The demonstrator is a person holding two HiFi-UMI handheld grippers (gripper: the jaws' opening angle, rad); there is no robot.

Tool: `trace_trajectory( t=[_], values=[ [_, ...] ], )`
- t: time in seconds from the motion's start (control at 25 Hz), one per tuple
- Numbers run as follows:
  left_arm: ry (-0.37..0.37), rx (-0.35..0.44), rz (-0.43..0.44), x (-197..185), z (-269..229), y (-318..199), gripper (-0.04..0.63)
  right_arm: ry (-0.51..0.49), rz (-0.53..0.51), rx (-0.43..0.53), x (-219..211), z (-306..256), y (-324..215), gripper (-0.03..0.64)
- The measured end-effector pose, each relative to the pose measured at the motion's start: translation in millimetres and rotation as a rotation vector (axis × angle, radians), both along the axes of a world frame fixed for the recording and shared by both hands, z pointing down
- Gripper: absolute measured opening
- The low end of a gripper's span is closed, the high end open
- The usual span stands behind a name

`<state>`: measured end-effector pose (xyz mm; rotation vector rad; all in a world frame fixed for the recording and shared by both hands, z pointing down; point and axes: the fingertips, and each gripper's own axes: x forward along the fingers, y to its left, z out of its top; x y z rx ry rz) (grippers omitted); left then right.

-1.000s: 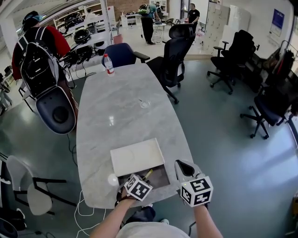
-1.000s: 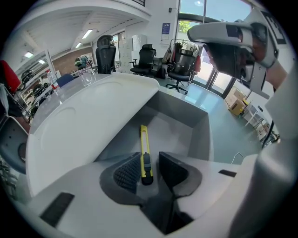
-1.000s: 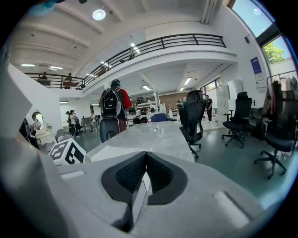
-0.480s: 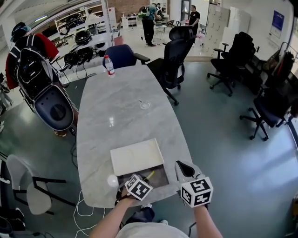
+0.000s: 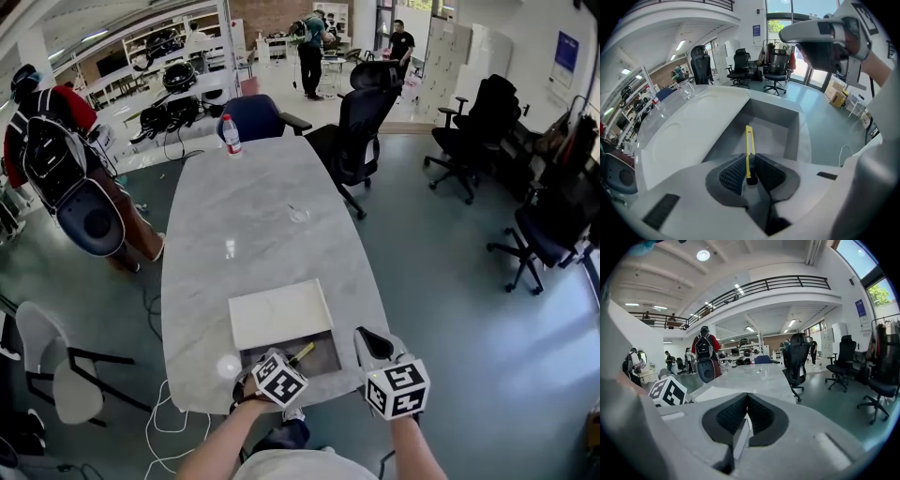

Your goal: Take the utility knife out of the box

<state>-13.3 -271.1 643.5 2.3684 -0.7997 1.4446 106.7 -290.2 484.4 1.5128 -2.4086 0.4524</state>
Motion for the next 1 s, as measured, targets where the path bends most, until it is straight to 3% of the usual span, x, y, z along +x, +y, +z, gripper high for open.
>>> trace_trajectory(
  t=[0.48,1.0],
  values=[
    [0.041,0.137,-0.047,-7.0,-39.8,11.7,0.061,0.002,-0.054,0.027,-10.1,-10.1,18.6,0.005],
    [0.181,0.339,-0.232,-39.4,-125.9,21.0,0.061,-0.005,-0.103,0.071,-21.2,-26.6,42.9,0.005]
  ],
)
